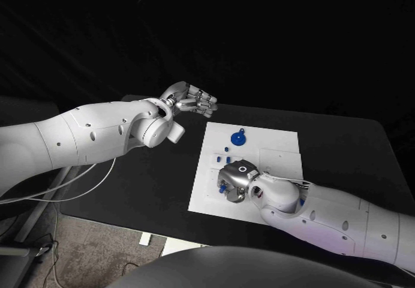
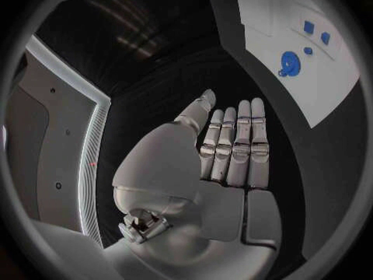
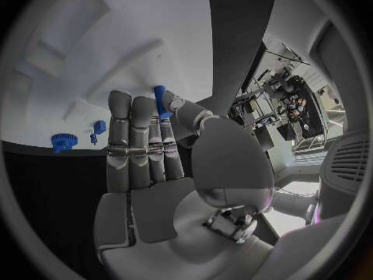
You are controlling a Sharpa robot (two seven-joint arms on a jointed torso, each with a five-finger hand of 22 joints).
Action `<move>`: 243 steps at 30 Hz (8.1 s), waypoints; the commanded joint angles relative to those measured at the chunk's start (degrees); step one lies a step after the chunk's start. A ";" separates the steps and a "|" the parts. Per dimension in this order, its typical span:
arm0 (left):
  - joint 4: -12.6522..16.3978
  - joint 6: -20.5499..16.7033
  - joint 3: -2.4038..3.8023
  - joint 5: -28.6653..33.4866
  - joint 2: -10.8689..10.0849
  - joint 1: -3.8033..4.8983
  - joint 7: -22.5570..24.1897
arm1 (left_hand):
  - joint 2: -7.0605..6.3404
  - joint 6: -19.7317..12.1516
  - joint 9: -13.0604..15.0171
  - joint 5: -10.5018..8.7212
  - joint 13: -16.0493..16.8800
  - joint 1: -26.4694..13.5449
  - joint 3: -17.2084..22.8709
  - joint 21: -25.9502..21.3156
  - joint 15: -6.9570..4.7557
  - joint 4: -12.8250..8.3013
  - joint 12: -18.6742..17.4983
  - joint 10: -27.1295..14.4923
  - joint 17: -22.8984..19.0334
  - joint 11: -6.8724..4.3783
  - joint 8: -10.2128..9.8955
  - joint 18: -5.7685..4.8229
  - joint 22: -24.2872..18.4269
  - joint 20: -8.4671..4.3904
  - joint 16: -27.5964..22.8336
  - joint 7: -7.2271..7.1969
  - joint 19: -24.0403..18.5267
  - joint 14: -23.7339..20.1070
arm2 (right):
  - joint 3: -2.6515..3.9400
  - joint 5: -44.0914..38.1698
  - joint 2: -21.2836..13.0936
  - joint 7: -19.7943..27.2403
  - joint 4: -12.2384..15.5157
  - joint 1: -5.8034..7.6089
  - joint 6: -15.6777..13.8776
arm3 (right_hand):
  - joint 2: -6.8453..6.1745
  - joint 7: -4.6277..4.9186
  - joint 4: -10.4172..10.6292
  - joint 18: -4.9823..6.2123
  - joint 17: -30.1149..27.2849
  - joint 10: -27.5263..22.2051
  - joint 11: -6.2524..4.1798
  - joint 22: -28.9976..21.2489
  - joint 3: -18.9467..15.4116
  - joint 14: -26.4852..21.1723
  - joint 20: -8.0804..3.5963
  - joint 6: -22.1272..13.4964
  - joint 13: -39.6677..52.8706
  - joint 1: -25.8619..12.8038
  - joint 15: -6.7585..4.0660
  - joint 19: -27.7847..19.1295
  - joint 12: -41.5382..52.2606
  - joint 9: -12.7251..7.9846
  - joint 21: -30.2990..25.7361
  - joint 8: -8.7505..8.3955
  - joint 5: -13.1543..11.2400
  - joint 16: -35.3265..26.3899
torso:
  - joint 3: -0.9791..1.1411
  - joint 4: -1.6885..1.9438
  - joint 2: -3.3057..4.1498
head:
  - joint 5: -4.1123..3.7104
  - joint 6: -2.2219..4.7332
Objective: Assemble the parts on the task board
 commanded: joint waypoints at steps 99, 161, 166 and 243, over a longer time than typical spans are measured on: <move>-1.66 2.60 -1.29 0.36 -0.90 -0.64 -0.59 | 0.35 -0.51 0.01 -0.34 -0.05 -0.48 0.14 0.14 0.05 1.81 -0.15 -0.11 0.11 0.10 -0.20 0.07 -2.05 0.19 -0.21 -0.02 0.70 -0.05 | 1.21 47.12 -18.10 -23.18 4.44 3.15 8.31 | -8.52 -3.11 25.01 -1.65 29.93 -7.61 -3.47 3.05 -16.67 3.76 -2.22 -7.38 57.09 -16.23 -2.04 2.90 55.21 42.63 11.46 0.23 0.32 19.16 | 1.13 -2.21 -1.63 | -7.71 0.00; -1.35 3.30 -1.29 0.36 -1.20 -0.61 -1.27 | 0.15 -0.68 0.02 -0.29 -0.04 -0.36 0.26 0.21 0.07 3.12 -0.14 -0.13 0.15 0.10 -0.20 0.03 -4.69 0.21 -0.21 0.00 1.31 0.02 | 1.13 52.74 -18.73 -22.62 9.62 3.60 1.22 | -4.96 -3.78 8.95 -2.01 31.39 -5.96 -4.13 3.50 -6.30 4.80 -2.41 -3.29 57.47 -18.28 -2.37 2.98 54.94 28.59 14.92 0.15 7.22 19.19 | 1.15 -2.30 -1.47 | -6.94 0.00; -1.35 3.31 -1.29 0.36 -1.17 -0.61 -1.30 | 0.12 -0.63 0.02 -0.25 -0.04 -0.34 0.31 0.23 0.07 3.18 -0.14 -0.13 0.15 0.09 -0.19 0.02 -4.93 0.20 -0.21 -0.01 1.38 0.02 | 1.13 53.13 -18.30 -22.66 9.85 3.67 1.96 | -4.98 -3.73 9.12 -2.02 31.36 -6.06 -4.08 3.46 -6.51 4.73 -2.39 -3.33 57.37 -18.40 -2.34 2.91 54.80 28.35 14.69 0.15 7.18 19.10 | 1.12 -2.34 -1.51 | -6.78 0.00; -1.28 3.22 -1.28 0.26 -1.10 -0.56 -1.64 | 0.07 -0.63 0.02 -0.25 -0.04 -0.36 0.34 0.26 0.09 3.75 -0.14 -0.14 0.16 0.09 -0.18 0.00 -6.10 0.23 -0.21 -0.03 1.62 0.00 | 0.66 55.92 -17.94 -12.54 7.87 4.79 -0.63 | -6.42 -2.59 21.16 -1.39 31.13 -7.17 -3.19 3.39 -23.05 4.29 -1.82 -4.58 55.95 -10.77 -1.74 2.74 53.38 22.96 13.85 0.19 0.88 18.01 | 1.36 -2.48 -1.45 | -6.95 0.00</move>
